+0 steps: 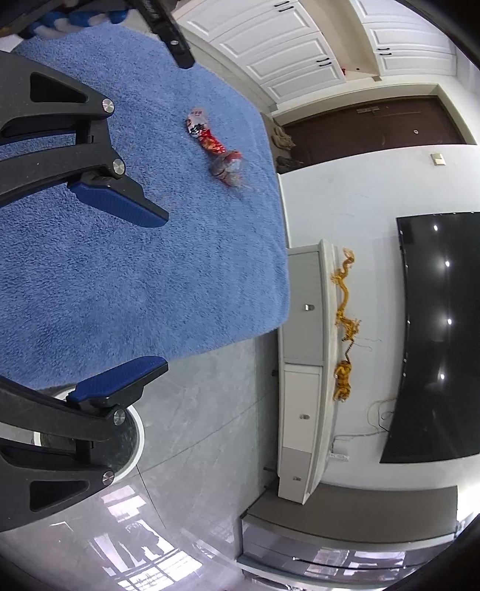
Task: Collect trash
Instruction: 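Move both open grippers back to the last red wrapper on the towel, then grasp the red chip bag with the left gripper while the right gripper grasps the clear plastic wrapper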
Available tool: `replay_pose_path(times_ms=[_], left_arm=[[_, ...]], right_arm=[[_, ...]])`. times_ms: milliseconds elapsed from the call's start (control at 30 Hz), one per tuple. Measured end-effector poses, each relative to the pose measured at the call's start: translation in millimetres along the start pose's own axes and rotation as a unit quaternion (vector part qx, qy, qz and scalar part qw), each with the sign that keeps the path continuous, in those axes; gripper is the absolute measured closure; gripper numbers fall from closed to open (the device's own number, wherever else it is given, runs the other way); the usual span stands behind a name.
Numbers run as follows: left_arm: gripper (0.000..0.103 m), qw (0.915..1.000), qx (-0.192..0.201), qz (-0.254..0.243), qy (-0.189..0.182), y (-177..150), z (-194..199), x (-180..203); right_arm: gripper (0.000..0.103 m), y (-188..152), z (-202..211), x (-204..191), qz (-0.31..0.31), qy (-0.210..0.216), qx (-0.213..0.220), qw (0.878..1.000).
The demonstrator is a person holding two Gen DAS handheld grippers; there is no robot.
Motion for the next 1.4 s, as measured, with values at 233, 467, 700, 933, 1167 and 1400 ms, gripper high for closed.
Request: replay_pose_path(times_ms=[233, 467, 700, 933, 1167, 1400], left_arm=[[0.039, 0.9988, -0.043, -0.022, -0.012, 20, -45, -15], [0.040, 0.9937, -0.076, -0.074, -0.038, 28, -95, -2], [0.052, 0.9902, -0.105, -0.079, -0.047, 23, -133, 0], [0.059, 0.9887, -0.116, -0.076, -0.058, 18, -147, -3], [0.068, 0.9896, -0.106, -0.074, -0.062, 18, -151, -2], [0.078, 0.9902, -0.108, -0.061, -0.065, 14, -147, -6]], right_arm=[[0.033, 16, -41, -20, 0.027, 0.050, -0.022, 0.998], [0.036, 39, -80, -54, 0.067, 0.109, -0.030, 0.991], [0.050, 57, -124, -87, 0.069, 0.180, -0.044, 0.980], [0.058, 61, -157, -122, 0.101, 0.201, -0.055, 0.973], [0.072, 62, -174, -130, 0.086, 0.211, -0.063, 0.972], [0.095, 60, -169, -133, 0.098, 0.206, -0.062, 0.972]])
Point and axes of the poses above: each gripper's, at about its wrist camera, not at the fingertips, and z roughly against the way its jaws point, x to its right, y to its top, the point moved 2 cm from there along -z, roughly the way its jaws point, and after that the axes turned 5 degrees about y, right-handed, at the moved point
